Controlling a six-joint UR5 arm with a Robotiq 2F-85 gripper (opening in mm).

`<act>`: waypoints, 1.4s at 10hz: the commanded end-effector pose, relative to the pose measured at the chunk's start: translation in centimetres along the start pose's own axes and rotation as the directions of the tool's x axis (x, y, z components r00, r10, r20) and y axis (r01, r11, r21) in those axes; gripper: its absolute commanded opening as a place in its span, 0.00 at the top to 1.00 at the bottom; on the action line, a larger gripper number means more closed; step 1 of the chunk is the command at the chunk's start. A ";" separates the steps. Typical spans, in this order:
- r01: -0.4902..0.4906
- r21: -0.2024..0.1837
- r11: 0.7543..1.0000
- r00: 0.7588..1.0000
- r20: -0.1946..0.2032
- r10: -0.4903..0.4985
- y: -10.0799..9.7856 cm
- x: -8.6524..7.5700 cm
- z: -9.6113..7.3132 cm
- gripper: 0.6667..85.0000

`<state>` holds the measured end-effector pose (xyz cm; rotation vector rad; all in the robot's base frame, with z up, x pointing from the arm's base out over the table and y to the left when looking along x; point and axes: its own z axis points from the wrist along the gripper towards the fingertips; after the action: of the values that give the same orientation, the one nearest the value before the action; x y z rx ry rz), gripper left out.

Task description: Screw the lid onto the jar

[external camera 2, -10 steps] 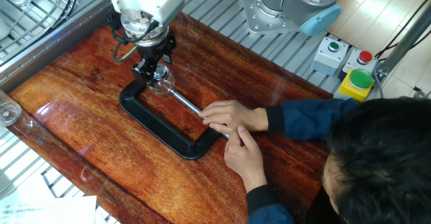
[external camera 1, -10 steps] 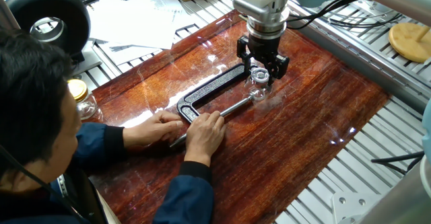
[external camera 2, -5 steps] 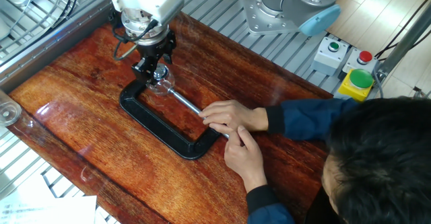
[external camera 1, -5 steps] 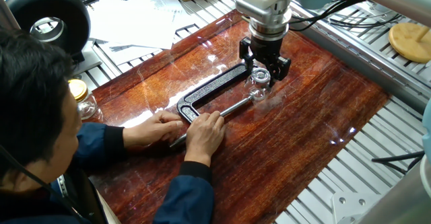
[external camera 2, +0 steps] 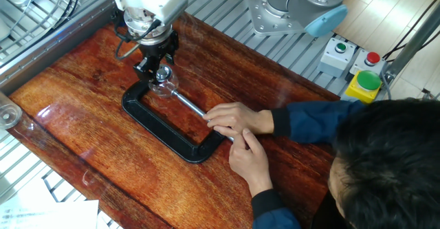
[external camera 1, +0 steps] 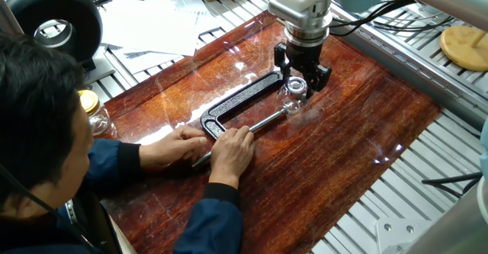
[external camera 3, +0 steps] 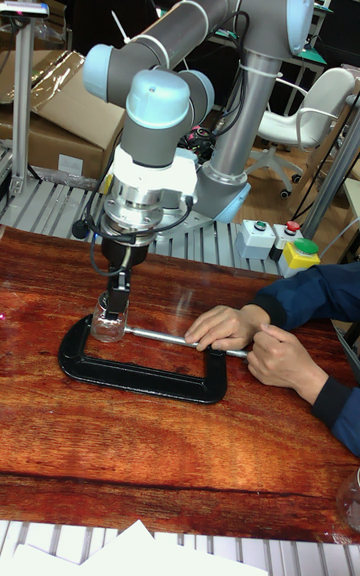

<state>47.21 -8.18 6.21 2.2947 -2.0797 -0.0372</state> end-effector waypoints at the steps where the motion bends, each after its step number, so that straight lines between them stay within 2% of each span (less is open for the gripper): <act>1: -0.022 0.008 1.000 1.000 0.009 0.022 -0.1 -0.1 -0.1 0.27; 7: -0.065 0.004 0.998 0.998 0.018 0.065 -0.3 -0.4 0.3 0.36; 9: -0.109 0.004 0.994 0.994 0.017 0.109 -0.4 -0.4 0.2 0.40; 12: -0.231 -0.011 0.973 0.973 0.026 0.231 -0.2 -0.6 0.4 0.44; 14: -0.314 -0.028 0.949 0.949 0.025 0.315 0.0 -0.7 0.5 0.46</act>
<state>47.16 -7.84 5.72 2.0491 -2.3164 -0.0601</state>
